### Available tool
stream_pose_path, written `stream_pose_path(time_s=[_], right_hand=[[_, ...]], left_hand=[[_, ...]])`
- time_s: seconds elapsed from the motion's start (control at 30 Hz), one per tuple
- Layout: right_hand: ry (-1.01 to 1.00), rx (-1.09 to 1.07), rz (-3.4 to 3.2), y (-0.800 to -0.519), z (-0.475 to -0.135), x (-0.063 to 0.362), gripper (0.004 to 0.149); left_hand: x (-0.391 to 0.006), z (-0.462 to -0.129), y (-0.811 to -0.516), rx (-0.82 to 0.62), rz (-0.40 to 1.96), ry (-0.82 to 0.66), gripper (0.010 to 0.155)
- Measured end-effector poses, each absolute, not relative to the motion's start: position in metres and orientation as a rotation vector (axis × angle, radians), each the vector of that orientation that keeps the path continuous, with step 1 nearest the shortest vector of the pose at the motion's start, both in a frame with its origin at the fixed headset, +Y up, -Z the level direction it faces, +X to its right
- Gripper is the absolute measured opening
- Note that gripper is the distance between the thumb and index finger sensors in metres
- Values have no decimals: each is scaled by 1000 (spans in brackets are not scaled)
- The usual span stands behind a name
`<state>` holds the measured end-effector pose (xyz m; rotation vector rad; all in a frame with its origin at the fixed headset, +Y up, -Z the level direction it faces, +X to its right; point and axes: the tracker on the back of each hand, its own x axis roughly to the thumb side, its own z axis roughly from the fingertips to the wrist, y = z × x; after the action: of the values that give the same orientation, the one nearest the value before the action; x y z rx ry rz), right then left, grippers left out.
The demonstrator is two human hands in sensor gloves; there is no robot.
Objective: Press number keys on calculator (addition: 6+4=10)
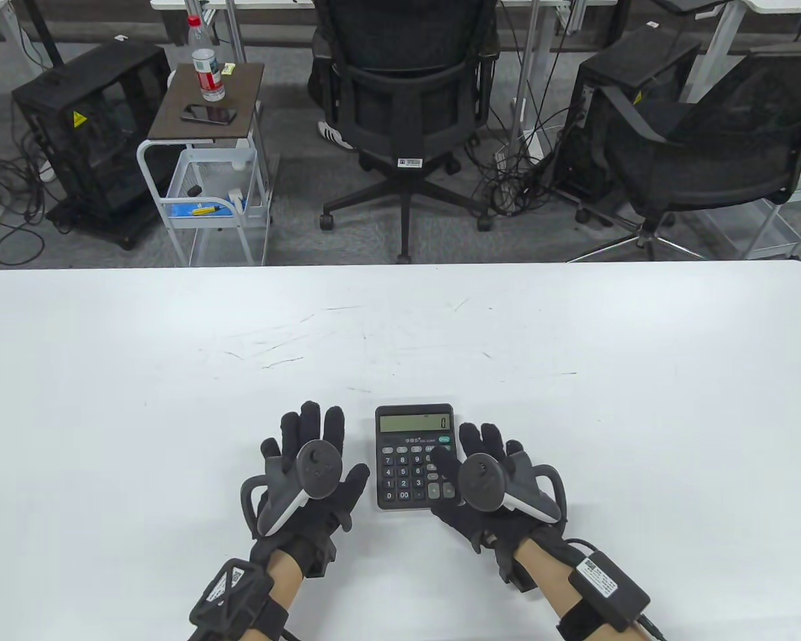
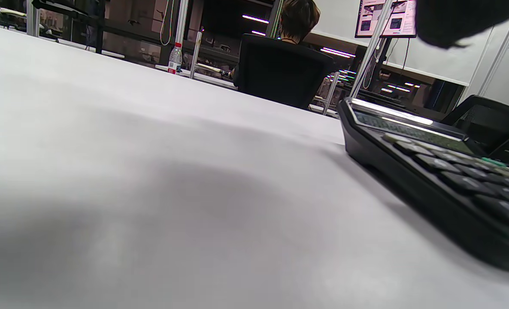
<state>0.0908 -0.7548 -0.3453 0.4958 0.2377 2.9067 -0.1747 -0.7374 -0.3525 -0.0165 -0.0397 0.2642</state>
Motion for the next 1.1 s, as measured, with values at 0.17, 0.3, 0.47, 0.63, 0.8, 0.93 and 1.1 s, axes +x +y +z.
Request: stream_pose_path(time_s=[0.17, 0.3, 0.47, 0.63, 0.8, 0.93, 1.1], right_hand=[[327, 535, 2922, -763, -346, 76, 77], [347, 531, 2919, -767, -347, 74, 77], [370, 535, 2941, -771, -348, 70, 78], [361, 537, 2929, -771, -349, 69, 78], [316, 552, 2905, -769, -349, 74, 81], [325, 529, 2873, -762, -347, 82, 78], [386, 540, 2848, -758, -342, 91, 74]], left_hand=[[-177, -353, -739, -32, 260, -27, 87], [-178, -353, -738, -29, 262, -23, 86], [-177, -353, -738, -32, 257, -23, 86], [-177, -353, -738, -37, 256, -24, 86], [-178, -353, -738, -35, 254, -24, 86], [-177, -353, -738, -34, 253, -24, 86], [-176, -354, -739, -34, 248, -31, 86]])
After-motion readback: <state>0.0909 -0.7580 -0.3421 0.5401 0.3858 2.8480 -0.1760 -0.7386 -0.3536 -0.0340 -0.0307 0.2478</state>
